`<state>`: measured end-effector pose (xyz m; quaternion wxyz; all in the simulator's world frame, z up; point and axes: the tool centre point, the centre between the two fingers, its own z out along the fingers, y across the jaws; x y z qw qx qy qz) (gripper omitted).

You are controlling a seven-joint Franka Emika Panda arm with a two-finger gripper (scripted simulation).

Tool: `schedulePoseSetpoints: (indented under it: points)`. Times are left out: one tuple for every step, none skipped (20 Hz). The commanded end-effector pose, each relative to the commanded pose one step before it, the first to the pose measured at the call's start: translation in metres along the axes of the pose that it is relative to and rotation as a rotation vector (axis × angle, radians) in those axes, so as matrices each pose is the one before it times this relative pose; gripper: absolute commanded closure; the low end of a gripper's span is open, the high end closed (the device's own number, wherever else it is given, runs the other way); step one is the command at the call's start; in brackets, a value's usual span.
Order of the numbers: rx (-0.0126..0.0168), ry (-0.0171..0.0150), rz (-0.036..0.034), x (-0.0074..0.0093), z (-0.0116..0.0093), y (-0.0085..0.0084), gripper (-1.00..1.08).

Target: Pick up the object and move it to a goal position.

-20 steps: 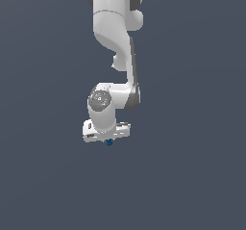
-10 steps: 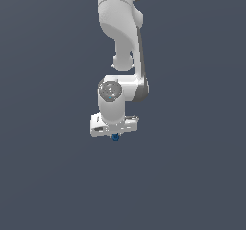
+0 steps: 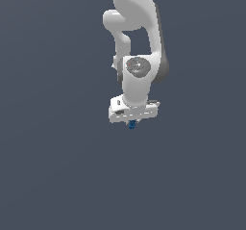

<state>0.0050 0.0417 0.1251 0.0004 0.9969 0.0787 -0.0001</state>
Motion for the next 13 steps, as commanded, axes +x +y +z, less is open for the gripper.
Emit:
schedulePoseSetpoints:
  points:
    - [-0.00044,0.00004,0.00052,-0.00557,-0.01448,-0.02036,1.08]
    - [0.00000,0.00000,0.00000,-0.00172,-0.00515,-0.00728,1.08]
    - [0.00000,0.00000,0.00000,-0.00157,-0.00481,-0.00679,1.08]
    - [0.00000,0.00000,0.00000,-0.00141,-0.00445,-0.00628,1.08]
    - [0.00000,0.00000,0.00000,-0.00124,-0.00408,-0.00575,1.08]
    - [0.00000,0.00000,0.00000,-0.00106,-0.00369,-0.00520,1.08]
    - [0.00000,0.00000,0.00000,-0.00088,-0.00328,-0.00463,1.08]
    - [0.00000,0.00000,0.00000,-0.00070,-0.00285,-0.00403,1.08]
    - [0.00000,0.00000,0.00000,-0.00052,-0.00239,-0.00339,1.08]
    - [0.00000,0.00000,0.00000,-0.00036,-0.00190,-0.00269,1.08]
    - [0.00039,0.00013,0.00027,-0.00025,-0.00144,-0.00171,1.08]
    - [0.00000,0.00000,0.00000,-0.00012,-0.00081,-0.00116,1.08]
    - [0.00000,0.00000,0.00000,-0.00004,-0.00027,-0.00038,1.08]
